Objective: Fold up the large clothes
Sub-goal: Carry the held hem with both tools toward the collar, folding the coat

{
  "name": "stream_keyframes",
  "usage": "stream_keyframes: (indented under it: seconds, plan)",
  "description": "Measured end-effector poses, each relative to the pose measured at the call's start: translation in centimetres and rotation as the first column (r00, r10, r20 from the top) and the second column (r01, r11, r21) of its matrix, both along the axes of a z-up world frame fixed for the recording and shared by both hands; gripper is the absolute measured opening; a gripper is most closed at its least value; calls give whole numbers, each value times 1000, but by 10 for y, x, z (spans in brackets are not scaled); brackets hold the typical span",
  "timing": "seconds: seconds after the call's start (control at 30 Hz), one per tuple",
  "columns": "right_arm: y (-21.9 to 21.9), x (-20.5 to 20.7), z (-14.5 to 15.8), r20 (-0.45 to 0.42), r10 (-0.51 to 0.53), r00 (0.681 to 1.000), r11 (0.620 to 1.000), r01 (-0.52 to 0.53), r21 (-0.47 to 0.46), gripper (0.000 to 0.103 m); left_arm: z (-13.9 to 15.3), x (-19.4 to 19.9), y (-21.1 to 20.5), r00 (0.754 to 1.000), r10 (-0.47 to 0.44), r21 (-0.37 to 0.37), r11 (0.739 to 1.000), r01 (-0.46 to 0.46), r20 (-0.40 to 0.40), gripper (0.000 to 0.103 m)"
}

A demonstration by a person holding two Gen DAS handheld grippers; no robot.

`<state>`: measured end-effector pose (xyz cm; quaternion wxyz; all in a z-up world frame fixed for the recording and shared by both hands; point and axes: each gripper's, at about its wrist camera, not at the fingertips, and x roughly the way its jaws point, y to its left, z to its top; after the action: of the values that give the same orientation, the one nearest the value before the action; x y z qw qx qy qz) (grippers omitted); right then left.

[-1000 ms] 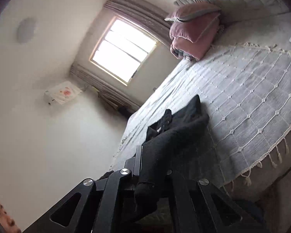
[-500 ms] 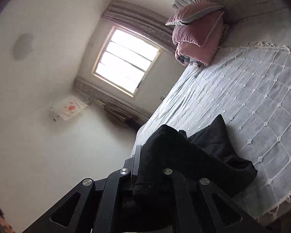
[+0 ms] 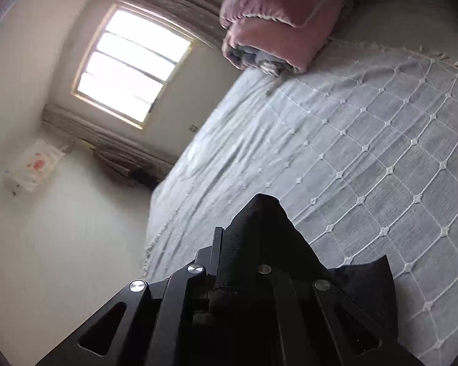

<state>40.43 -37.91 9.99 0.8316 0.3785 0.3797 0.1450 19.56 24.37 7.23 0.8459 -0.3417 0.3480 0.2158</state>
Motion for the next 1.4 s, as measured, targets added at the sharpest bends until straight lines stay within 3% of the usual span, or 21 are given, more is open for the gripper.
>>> stream_keyframes:
  seconds: [0.1,0.23,0.33,0.4,0.5,0.57,0.6,0.63,0.67,0.73,0.8,0.87,0.9,1.0,1.1,1.13,1.17,1.2,1.23,1.3,1.4]
  plan:
    - [9,46,-55,-109,-71,992,997,69,-21,5,-53,45,1,993,46,44,998,-41,-104,5]
    - [15,85,-127,-224,-108,968,994,98,-56,5,-113,81,10,974,78,13,997,-77,-211,6]
    - [12,99,-171,-320,-121,940,993,115,-36,6,-156,88,21,961,70,-70,993,-92,-269,9]
    - [1,95,-190,-384,-130,914,985,163,54,6,-160,85,25,966,51,-114,990,-83,-255,10]
    - [-13,91,-177,-387,-102,917,968,180,172,14,-139,72,36,989,14,-219,975,-46,-148,16]
    - [-17,90,-156,-366,-64,929,962,155,225,29,-126,68,45,995,-18,-302,953,-14,-101,27]
    - [-20,86,-142,-327,-59,943,960,144,240,37,-120,65,49,997,-24,-329,944,-3,-78,45]
    - [-23,82,-127,-275,-57,960,964,125,235,66,-114,61,53,998,-16,-327,945,-4,-59,62]
    - [-26,77,-113,-214,-49,976,971,97,220,87,-106,54,57,999,-2,-309,951,-9,-34,67]
    - [-31,66,-93,-116,-31,993,986,50,162,89,-98,43,68,1000,3,-305,952,-3,0,69]
    - [-28,59,-80,-59,-17,998,999,15,-34,89,-101,40,75,1000,-13,-283,959,12,-2,70]
    - [-11,63,-88,-59,43,997,969,-56,-242,89,-109,49,68,993,-79,-186,981,63,-82,70]
    - [1,69,-97,-80,84,993,930,-107,-351,89,-118,53,65,987,-107,-155,984,87,-119,70]
    - [36,83,-135,-152,139,979,816,-200,-543,87,-150,67,54,966,-151,-162,980,117,-212,70]
    - [43,96,-167,-207,140,968,776,-237,-584,78,-169,81,43,956,-137,-143,984,102,-260,70]
    - [48,100,-176,-226,155,962,775,-260,-576,62,-167,86,36,955,-120,-83,991,101,-272,70]
    - [54,100,-180,-234,177,956,774,-282,-567,29,-165,91,30,950,-111,-34,994,106,-291,67]
    - [58,97,-181,-227,183,957,766,-283,-577,12,-163,96,25,947,-111,-5,993,114,-301,42]
    - [60,93,-180,-206,173,963,749,-264,-607,7,-160,99,21,943,-117,22,991,131,-311,9]
    - [56,81,-166,-122,152,981,746,-195,-637,4,-152,103,11,934,-107,104,983,151,-340,6]
    - [42,68,-140,-25,90,996,788,-87,-610,4,-137,101,9,949,-89,152,978,140,-304,6]
